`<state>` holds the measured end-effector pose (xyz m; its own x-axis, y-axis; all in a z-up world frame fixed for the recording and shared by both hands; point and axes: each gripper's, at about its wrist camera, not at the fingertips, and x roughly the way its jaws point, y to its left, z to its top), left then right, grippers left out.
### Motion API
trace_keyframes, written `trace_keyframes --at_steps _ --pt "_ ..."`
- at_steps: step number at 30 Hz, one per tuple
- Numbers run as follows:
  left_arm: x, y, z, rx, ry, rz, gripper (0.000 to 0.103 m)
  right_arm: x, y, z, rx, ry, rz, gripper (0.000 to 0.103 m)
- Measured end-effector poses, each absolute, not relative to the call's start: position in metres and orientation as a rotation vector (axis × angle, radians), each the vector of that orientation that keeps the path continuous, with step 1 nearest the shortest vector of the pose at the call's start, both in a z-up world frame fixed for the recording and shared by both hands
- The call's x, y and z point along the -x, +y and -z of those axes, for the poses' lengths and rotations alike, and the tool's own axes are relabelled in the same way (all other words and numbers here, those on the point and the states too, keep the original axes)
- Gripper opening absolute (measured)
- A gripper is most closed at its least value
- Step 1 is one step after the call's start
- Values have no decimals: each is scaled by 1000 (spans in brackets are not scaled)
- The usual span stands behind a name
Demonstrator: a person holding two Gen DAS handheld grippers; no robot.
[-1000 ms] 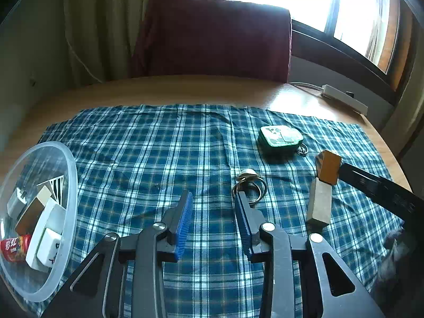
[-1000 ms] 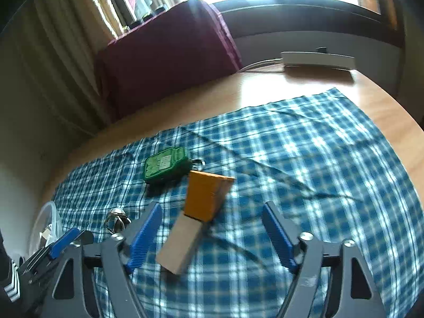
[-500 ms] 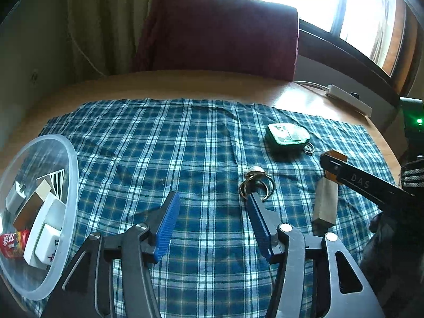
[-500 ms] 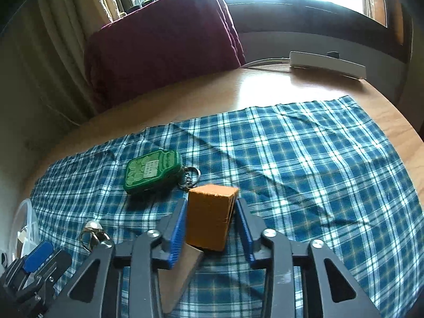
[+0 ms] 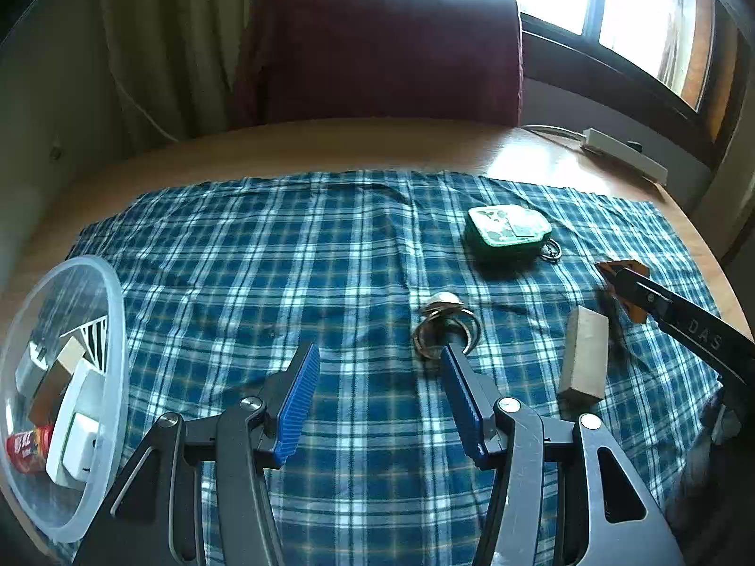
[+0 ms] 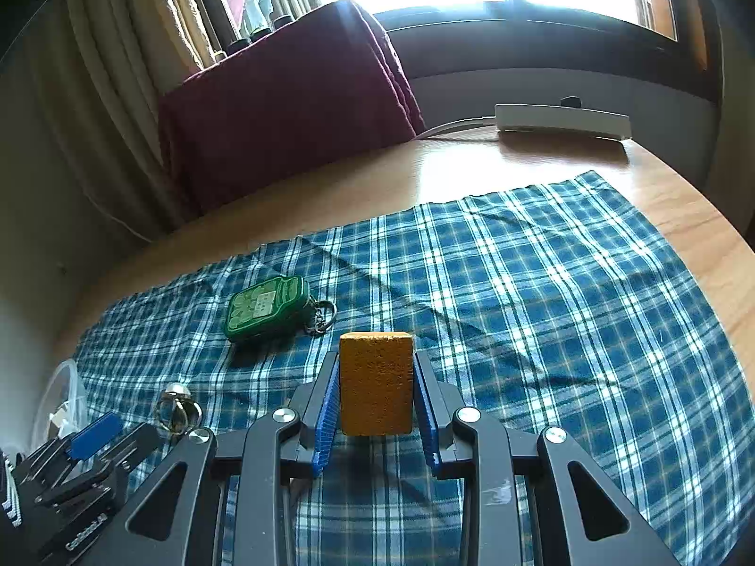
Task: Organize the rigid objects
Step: 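Grasp the orange-ended wooden block with the right gripper and lift it, then carry the metal ring toward the clear bowl with the left gripper while the right holds the block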
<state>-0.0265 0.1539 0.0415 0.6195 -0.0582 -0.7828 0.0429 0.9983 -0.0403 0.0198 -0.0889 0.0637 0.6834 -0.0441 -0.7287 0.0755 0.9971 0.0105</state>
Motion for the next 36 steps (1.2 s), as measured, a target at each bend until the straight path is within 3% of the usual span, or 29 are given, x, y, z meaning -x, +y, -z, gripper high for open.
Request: trace_keyframes --at_steps 11,22,24,28,31,33,36 --pt "4 129 -32 -12 936 79 62 -10 -91 -61 -54 829 53 31" --pt "-14 114 -20 -2 974 99 62 -9 -91 -57 -53 840 74 31" --pt "-15 114 -19 26 984 109 69 -10 -91 -57 -53 841 76 31" --pt "-16 120 -18 27 977 96 71 -10 -92 -56 -51 840 77 31" --pt "-16 118 -17 6 960 95 62 -10 -91 -57 -52 839 76 31" --pt "-17 113 -18 -11 944 98 42 -9 -91 -57 -54 835 77 31" --pt "-16 112 -20 2 928 108 34 -8 -91 -59 -57 825 78 31"
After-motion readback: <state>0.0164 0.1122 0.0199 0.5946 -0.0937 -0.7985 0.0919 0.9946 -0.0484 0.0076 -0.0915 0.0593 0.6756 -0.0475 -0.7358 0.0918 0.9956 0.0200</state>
